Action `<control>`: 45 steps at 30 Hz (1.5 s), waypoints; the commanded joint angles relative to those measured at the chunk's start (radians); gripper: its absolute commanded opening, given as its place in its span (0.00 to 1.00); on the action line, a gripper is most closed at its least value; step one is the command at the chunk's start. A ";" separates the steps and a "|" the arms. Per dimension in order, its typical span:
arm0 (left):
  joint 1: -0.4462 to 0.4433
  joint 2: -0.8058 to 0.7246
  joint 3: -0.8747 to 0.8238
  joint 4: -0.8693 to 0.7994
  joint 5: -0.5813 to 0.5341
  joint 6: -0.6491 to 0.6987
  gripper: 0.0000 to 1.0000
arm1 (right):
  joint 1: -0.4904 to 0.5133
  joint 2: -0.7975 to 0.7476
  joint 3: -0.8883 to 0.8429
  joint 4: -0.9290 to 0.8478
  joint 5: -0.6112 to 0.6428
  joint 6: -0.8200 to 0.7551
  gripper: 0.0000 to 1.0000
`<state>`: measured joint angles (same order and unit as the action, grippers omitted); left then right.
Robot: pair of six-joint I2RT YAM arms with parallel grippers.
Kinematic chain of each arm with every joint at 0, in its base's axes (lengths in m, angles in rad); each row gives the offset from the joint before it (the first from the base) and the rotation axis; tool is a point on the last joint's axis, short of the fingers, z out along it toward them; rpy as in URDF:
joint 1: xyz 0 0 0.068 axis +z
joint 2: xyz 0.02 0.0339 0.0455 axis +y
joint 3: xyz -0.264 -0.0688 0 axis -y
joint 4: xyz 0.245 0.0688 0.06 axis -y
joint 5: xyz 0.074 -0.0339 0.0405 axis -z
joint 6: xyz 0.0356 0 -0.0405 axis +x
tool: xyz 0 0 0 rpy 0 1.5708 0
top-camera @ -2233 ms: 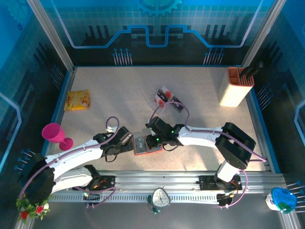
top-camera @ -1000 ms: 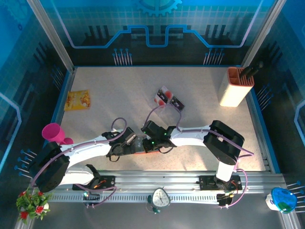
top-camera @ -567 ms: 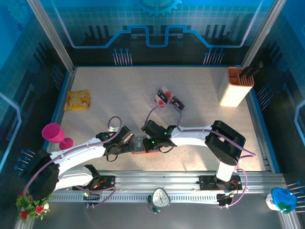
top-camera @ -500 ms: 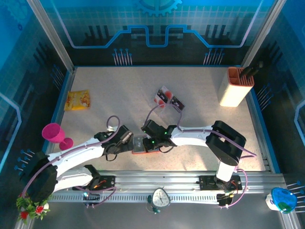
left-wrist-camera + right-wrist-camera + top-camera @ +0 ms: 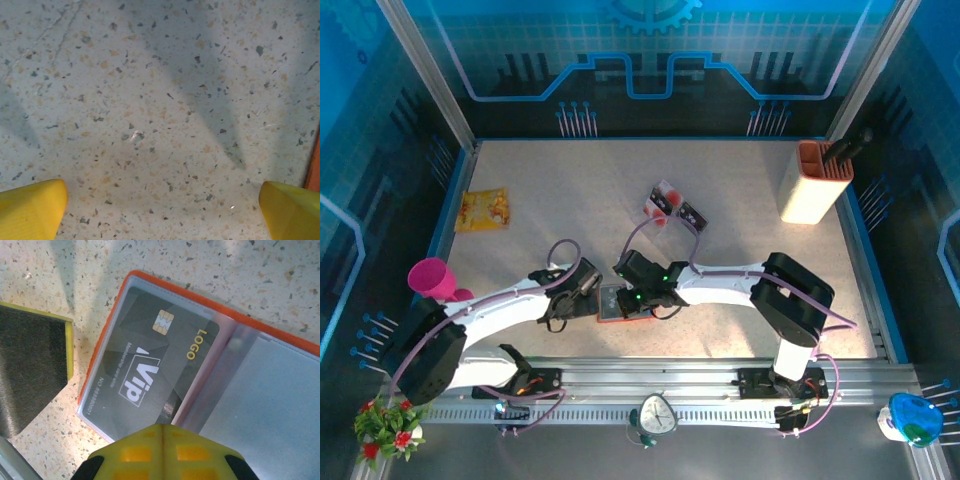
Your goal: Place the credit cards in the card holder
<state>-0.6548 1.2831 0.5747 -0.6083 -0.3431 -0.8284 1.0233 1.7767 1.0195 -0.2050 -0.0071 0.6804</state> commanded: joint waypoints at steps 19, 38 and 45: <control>0.009 0.037 0.020 0.027 0.039 0.037 0.99 | 0.016 0.068 0.046 0.026 -0.047 0.011 0.00; 0.012 -0.158 0.161 -0.106 0.044 0.060 0.99 | -0.165 -0.216 -0.087 -0.037 -0.017 -0.058 0.19; 0.008 -0.134 0.172 0.003 0.173 0.016 0.99 | -0.204 -0.181 -0.047 -0.073 -0.070 -0.108 0.12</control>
<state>-0.6506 1.1389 0.7319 -0.6495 -0.2481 -0.8005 0.8318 1.5822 0.9482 -0.2375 -0.0410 0.6102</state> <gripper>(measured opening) 0.992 0.124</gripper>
